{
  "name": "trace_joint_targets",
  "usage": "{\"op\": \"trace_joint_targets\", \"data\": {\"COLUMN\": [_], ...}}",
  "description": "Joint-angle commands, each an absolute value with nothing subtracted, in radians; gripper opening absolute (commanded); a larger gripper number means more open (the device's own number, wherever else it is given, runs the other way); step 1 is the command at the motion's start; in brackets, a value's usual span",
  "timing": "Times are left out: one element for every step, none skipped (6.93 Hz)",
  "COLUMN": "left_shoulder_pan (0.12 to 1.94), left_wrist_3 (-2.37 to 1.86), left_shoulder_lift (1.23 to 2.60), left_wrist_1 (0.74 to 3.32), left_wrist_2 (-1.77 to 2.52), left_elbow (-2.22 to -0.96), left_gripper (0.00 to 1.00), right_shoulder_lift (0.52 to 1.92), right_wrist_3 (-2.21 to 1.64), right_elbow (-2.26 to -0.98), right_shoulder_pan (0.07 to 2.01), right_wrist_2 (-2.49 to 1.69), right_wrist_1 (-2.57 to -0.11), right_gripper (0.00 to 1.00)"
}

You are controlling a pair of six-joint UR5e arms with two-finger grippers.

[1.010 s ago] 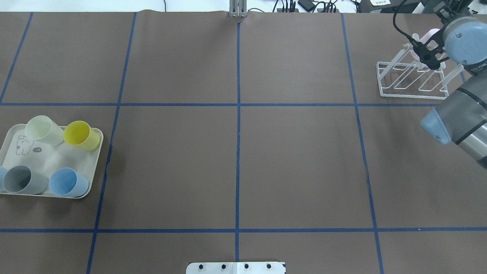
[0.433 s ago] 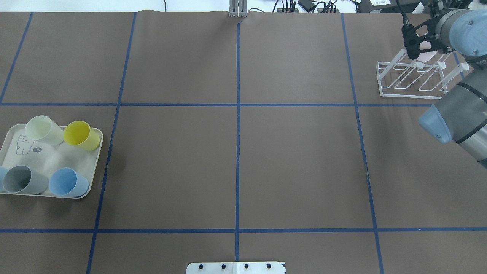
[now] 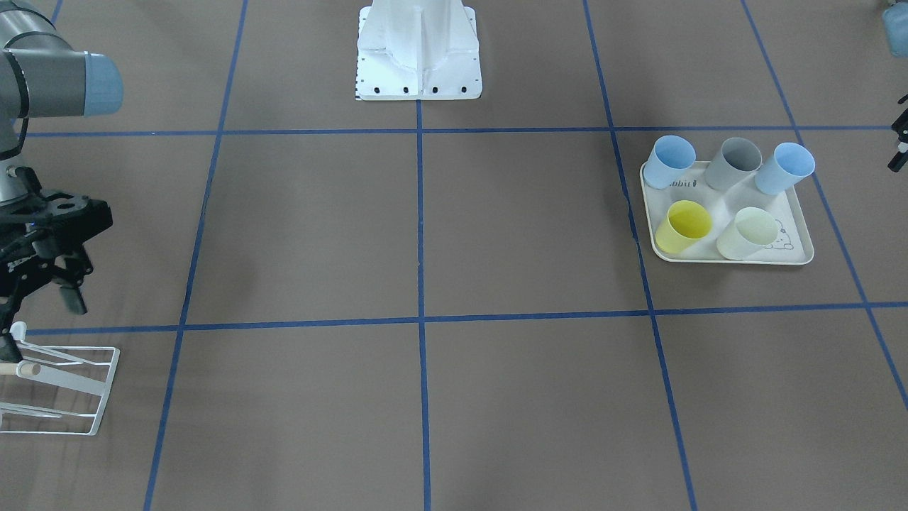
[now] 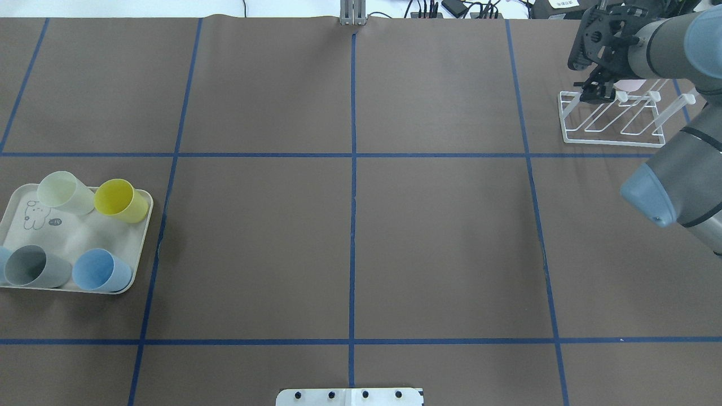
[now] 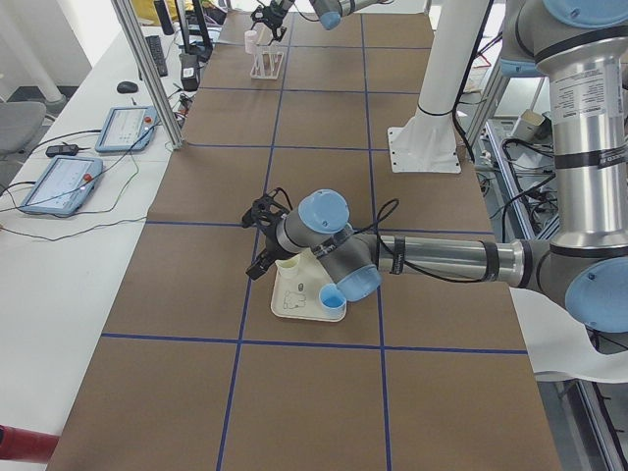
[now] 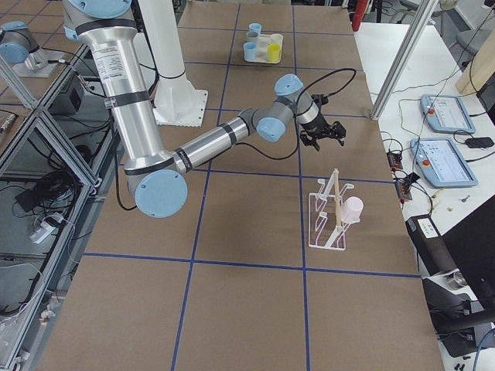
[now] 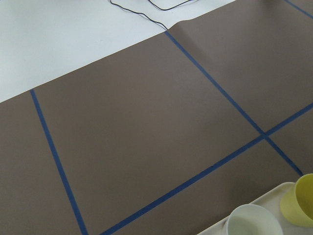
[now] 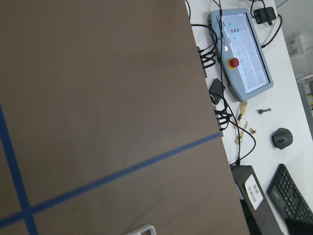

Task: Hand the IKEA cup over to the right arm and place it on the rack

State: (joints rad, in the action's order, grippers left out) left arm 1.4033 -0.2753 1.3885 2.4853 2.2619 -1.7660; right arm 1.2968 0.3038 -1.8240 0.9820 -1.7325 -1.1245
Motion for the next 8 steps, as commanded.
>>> {"op": "trace_joint_targets", "data": {"left_shoulder_pan": [1.239, 1.185, 1.127, 1.073, 1.022, 0.978, 0.938, 0.918], "left_wrist_3": [-0.465, -0.521, -0.575, -0.648, -0.687, -0.715, -0.753, -0.755], "left_shoulder_lift": [1.387, 1.387, 1.397, 1.41, 1.413, 1.411, 1.411, 1.411], "left_wrist_1": [2.531, 2.574, 2.641, 2.696, 2.71, 2.72, 2.72, 2.721], "left_wrist_2": [2.124, 2.076, 2.036, 1.996, 1.947, 1.901, 1.866, 1.862], "left_elbow": [-1.761, -1.734, -1.677, -1.643, -1.631, -1.629, -1.628, -1.621], "left_gripper": [1.0, 1.0, 1.0, 1.0, 1.0, 0.98, 0.77, 0.6], "right_shoulder_lift": [1.298, 1.284, 1.279, 1.279, 1.279, 1.279, 1.279, 1.281], "right_wrist_3": [-0.072, -0.15, -0.155, -0.163, -0.199, -0.207, -0.209, -0.209], "right_elbow": [-1.943, -1.957, -1.951, -1.947, -1.944, -1.945, -1.947, -1.948], "right_shoulder_pan": [0.901, 0.859, 0.81, 0.786, 0.766, 0.753, 0.749, 0.747], "right_wrist_2": [-1.77, -1.773, -1.773, -1.773, -1.775, -1.775, -1.775, -1.775], "right_wrist_1": [-1.118, -1.115, -1.054, -0.982, -0.947, -0.945, -0.943, -0.943], "right_gripper": [1.0, 1.0, 1.0, 1.0, 1.0, 1.0, 1.0, 1.0]}}
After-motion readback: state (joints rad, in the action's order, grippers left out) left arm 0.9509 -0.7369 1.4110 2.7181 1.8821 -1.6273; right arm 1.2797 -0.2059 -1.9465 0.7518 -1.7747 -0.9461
